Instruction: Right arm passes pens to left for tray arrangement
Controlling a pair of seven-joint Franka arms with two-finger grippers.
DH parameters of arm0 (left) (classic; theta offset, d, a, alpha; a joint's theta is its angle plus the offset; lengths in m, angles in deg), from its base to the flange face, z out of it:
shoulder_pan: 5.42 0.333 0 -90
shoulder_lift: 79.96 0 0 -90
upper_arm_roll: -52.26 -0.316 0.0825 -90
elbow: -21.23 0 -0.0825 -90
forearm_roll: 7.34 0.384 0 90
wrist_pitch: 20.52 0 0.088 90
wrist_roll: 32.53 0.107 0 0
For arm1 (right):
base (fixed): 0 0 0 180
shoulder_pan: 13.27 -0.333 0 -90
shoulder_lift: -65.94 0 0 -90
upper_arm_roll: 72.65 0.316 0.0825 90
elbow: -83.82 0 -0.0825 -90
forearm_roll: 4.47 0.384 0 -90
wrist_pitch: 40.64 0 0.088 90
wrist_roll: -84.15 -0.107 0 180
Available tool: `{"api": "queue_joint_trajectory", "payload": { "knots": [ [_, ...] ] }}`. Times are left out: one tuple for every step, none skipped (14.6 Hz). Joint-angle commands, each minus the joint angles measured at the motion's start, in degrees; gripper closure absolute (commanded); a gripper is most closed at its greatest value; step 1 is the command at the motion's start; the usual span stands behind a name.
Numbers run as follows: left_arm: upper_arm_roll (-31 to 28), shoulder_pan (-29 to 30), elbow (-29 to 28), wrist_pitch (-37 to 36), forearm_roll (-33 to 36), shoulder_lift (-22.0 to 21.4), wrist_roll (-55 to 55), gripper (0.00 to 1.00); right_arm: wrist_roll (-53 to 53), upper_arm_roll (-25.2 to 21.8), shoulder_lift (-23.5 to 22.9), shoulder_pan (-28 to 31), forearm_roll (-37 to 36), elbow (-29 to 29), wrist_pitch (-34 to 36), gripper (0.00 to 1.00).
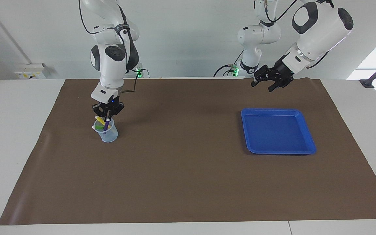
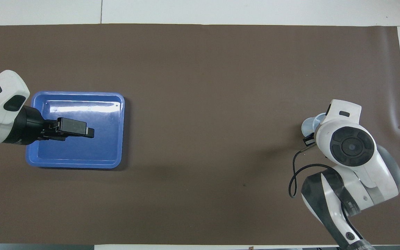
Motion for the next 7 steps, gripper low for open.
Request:
{"api": "queue_joint_trajectory", "payload": {
  "knots": [
    [-0.22,0.38,-4.42,1.73,-7.19,-1.97,1.05,0.00,0.22,0.23,-0.54,1.93,-1.03,-0.52,-3.19,1.00],
    [-0.22,0.38,-5.13,1.82,-9.48,-2.06,1.05,0.00,0.14,0.23,-0.71,2.28,-1.03,-0.43,-3.28,1.00],
    [-0.22,0.38,-5.65,1.82,-11.33,-2.14,0.97,0.00,0.14,0.23,-0.71,2.20,-1.03,-0.17,-3.02,1.00],
    [-0.22,0.46,-6.36,1.56,-14.57,-1.97,0.96,0.00,0.14,0.23,-0.54,2.28,-0.94,0.09,-2.32,1.00],
    [-0.22,1.34,-7.15,1.56,-17.21,-1.97,0.88,0.00,0.31,0.23,-0.01,2.28,-0.94,0.53,-1.88,1.00],
    [-0.22,1.69,-8.28,1.47,-19.33,-1.97,0.96,0.00,0.66,0.23,0.60,2.28,-0.86,1.40,-0.22,1.00],
    [-0.22,1.78,-9.17,1.38,-21.18,-2.06,0.96,0.00,1.01,0.23,1.30,2.28,-0.59,2.63,2.58,1.00]
  ]
}}
